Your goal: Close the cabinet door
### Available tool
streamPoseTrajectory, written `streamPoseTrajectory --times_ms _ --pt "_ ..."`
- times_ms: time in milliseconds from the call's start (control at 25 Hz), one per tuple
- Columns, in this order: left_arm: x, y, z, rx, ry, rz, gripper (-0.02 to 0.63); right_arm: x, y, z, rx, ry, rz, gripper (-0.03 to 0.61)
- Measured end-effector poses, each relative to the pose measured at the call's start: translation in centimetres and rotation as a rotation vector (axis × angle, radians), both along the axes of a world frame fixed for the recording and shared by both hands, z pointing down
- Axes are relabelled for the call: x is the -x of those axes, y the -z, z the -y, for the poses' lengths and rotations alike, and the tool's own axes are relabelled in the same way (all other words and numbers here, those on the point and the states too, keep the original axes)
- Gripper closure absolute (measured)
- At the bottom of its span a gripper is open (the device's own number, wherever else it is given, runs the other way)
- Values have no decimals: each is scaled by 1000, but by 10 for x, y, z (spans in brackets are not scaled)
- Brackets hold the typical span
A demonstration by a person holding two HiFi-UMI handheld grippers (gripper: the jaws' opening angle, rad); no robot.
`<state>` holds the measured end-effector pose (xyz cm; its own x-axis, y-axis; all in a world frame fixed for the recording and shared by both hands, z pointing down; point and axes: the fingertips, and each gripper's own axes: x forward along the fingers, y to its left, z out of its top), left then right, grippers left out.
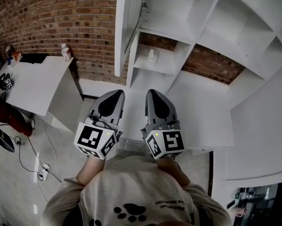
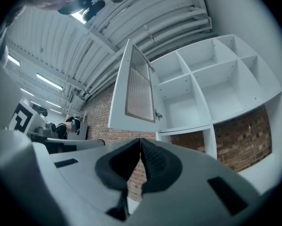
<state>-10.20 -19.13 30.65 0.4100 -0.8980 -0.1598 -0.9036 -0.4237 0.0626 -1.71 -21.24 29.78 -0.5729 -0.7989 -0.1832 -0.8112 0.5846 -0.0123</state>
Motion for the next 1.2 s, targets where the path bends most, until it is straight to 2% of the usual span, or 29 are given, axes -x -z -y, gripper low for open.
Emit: streamPoseTrajectory --times_ms 200,480,880,1200 --pt "3 9 8 2 -31 2 604 -1 8 7 11 -40 -2 568" --pt "17 19 9 -3 -44 15 604 12 21 7 -23 -58 -31 568" --pt "35 58 9 -89 -55 62 604 40 56 4 -99 -30 -96 566" --pt "38 107 8 -172 -101 77 604 50 122 0 -192 13 -108 566"
